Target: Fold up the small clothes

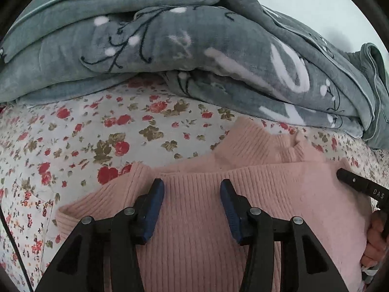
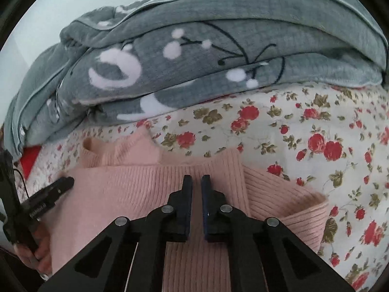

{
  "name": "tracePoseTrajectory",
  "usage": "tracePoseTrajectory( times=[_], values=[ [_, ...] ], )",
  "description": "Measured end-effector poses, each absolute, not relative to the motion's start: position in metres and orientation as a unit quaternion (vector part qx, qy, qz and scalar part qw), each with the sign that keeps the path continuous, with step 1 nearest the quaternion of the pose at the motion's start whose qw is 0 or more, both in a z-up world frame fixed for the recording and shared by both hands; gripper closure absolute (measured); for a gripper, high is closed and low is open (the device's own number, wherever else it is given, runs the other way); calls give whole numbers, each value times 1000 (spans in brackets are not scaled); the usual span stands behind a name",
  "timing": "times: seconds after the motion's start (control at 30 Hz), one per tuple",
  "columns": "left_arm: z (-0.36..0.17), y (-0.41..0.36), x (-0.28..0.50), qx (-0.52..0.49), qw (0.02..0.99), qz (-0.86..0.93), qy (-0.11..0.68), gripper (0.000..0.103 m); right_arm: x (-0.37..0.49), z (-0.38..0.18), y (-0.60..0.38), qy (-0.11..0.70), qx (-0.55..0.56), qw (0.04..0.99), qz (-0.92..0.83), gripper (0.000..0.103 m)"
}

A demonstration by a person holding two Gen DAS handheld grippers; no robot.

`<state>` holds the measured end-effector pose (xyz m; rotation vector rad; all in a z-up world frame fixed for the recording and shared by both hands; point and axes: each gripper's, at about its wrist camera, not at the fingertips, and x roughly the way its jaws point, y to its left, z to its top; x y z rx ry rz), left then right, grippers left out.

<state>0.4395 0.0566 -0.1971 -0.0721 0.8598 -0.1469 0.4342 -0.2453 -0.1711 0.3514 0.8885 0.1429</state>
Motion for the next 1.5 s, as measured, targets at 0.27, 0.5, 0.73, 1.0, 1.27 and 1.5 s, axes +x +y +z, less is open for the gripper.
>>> tracePoseTrajectory(
  times=[0.27,0.5,0.73,1.0,1.27,1.5],
  values=[
    [-195,59,446,-36,903,-73,421,55,436,-172,-237,426,153,889,63,96],
    [-193,57,447,-30,903,-71,422,54,437,-172,-235,428,152,888,65,96],
    [-193,54,448,-28,903,-71,422,54,438,-172,-233,430,147,888,65,95],
    [-193,52,449,-29,903,-72,423,53,438,-172,-234,431,148,888,65,95],
    [-192,52,450,-29,902,-71,424,53,438,-172,-233,431,147,888,66,95],
    [-191,52,451,-29,902,-71,425,53,439,-172,-233,431,147,888,66,95]
  ],
)
